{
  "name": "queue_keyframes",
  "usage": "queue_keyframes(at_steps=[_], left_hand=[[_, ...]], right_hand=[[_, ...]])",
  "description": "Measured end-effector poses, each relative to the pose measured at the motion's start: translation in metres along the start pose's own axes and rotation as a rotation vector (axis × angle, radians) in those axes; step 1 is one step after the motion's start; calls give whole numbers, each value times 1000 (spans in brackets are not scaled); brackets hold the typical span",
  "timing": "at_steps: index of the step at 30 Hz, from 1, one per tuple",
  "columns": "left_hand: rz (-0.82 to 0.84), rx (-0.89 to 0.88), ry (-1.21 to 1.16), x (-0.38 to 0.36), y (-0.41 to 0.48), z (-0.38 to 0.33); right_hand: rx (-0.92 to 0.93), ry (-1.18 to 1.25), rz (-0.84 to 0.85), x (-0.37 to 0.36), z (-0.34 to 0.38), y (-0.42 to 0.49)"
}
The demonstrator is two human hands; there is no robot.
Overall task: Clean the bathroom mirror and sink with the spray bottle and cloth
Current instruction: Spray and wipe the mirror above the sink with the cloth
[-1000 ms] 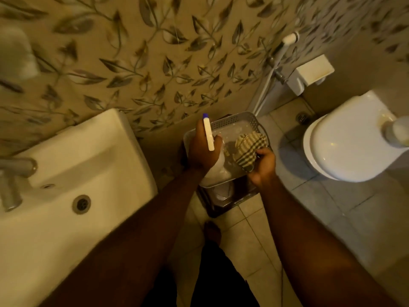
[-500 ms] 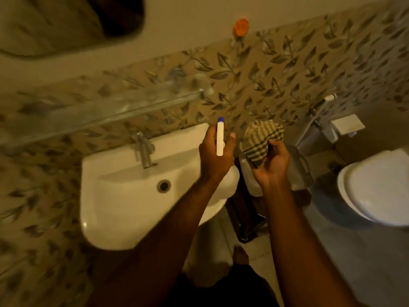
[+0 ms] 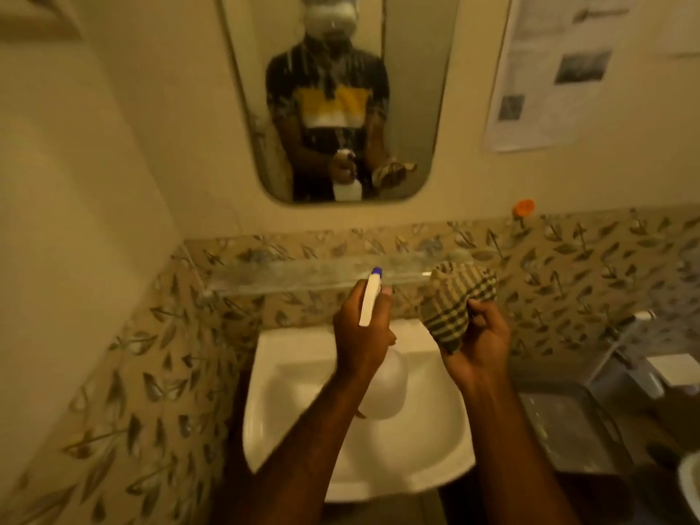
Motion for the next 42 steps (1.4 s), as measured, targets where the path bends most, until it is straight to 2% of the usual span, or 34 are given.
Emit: queue_keyframes(at_steps=[5, 12, 19, 23, 32, 42], left_hand=[[-179, -155, 45, 27, 43, -31], [-361, -418, 79, 34, 69, -86], [-515, -352, 138, 39, 84, -84], [-579, -243, 134, 41, 83, -77], [-354, -455, 178, 5, 69, -88], [-280, -408, 173, -37, 57, -80]], right_hand=[[-38, -41, 110, -46, -14, -6], [29, -85, 87, -102, -7, -12], [32, -91, 95, -128, 1, -3], [13, -85, 114, -129, 0, 5], [24, -86, 65, -124, 4, 10], [87, -60, 24, -112, 29, 12]])
Point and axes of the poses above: each hand's wrist, its own y-axis towards the middle knuckle, its own x-axis out of the back of the hand, z = x × y, the point moved 5 cm from there along y, towards the middle knuckle, and after that the axes turned 15 degrees about -z, right-handed, at the moved point
